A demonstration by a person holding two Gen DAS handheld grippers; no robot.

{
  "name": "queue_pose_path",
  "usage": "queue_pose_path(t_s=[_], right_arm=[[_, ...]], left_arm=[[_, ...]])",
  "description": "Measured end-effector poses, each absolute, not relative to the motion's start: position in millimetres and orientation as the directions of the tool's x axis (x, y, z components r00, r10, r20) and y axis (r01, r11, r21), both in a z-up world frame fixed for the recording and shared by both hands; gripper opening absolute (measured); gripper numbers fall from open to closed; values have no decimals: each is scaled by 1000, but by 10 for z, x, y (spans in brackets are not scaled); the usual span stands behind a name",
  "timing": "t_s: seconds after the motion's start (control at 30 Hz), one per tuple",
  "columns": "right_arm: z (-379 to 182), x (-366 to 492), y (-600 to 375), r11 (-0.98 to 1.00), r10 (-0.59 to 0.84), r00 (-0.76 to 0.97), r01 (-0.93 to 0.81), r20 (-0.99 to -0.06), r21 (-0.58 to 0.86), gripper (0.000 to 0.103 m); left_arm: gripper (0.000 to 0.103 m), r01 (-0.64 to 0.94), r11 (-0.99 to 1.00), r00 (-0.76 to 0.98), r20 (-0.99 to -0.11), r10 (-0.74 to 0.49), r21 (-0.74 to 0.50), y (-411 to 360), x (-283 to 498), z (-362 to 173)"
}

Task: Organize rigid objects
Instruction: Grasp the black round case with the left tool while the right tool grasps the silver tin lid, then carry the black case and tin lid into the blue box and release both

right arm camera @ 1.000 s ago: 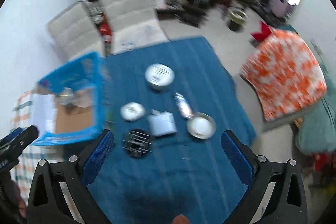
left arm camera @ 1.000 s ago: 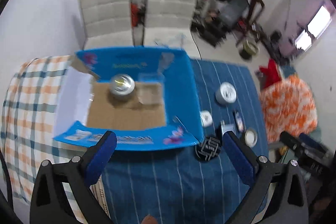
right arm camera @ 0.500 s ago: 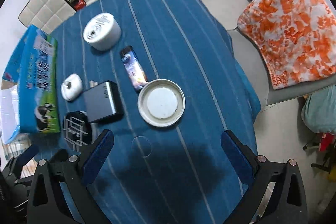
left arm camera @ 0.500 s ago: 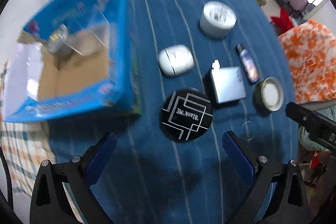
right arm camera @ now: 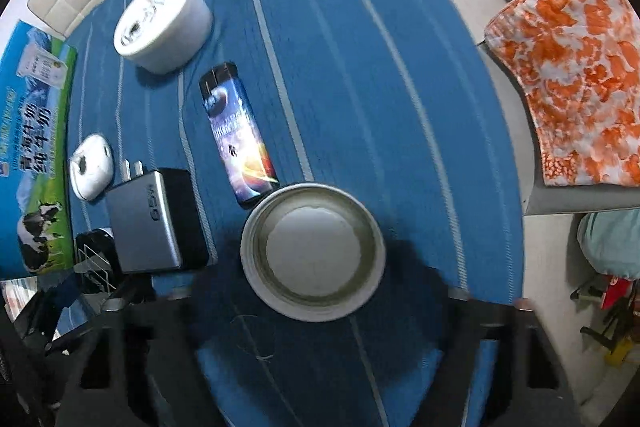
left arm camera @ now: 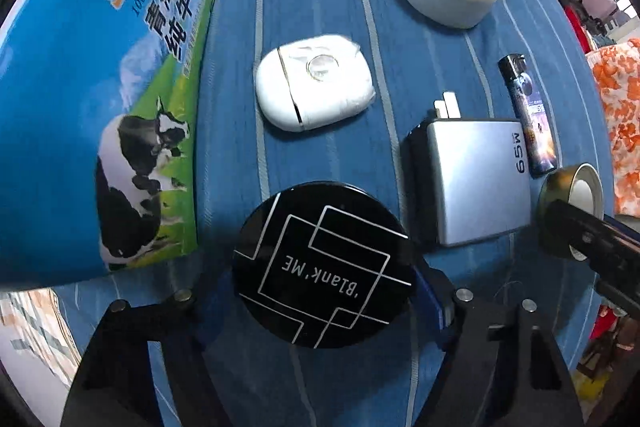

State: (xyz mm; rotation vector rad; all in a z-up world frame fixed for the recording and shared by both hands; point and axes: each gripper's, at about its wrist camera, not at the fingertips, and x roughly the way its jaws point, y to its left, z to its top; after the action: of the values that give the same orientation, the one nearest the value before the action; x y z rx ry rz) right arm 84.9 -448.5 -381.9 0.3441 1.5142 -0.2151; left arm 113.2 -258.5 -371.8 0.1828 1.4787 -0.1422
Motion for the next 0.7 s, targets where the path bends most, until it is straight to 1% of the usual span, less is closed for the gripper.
queue_pose_path(t_s=[0.1,0.3,0.47,0.7], right_arm=[[-3816,797,-4449,937,72,54,337,-996,87,68],[-3776,553,-4246,943,104,15,317,-994,103,68],[-3699,393,-4116,937,115,28,329,-993,117,68],[-3441,340,-3959,943,112,71,306,-991,129,68]], left_arm=[[73,212,976,97,-995,17,38,-2580,1063,-3694],[73,233,972,59,-998,17,31,-2480,808,-3665],[73,241,970,46,-999,23,34,-2316,558,-3645],[73,285,958,101,-995,7,35,-2258,421,-3353]])
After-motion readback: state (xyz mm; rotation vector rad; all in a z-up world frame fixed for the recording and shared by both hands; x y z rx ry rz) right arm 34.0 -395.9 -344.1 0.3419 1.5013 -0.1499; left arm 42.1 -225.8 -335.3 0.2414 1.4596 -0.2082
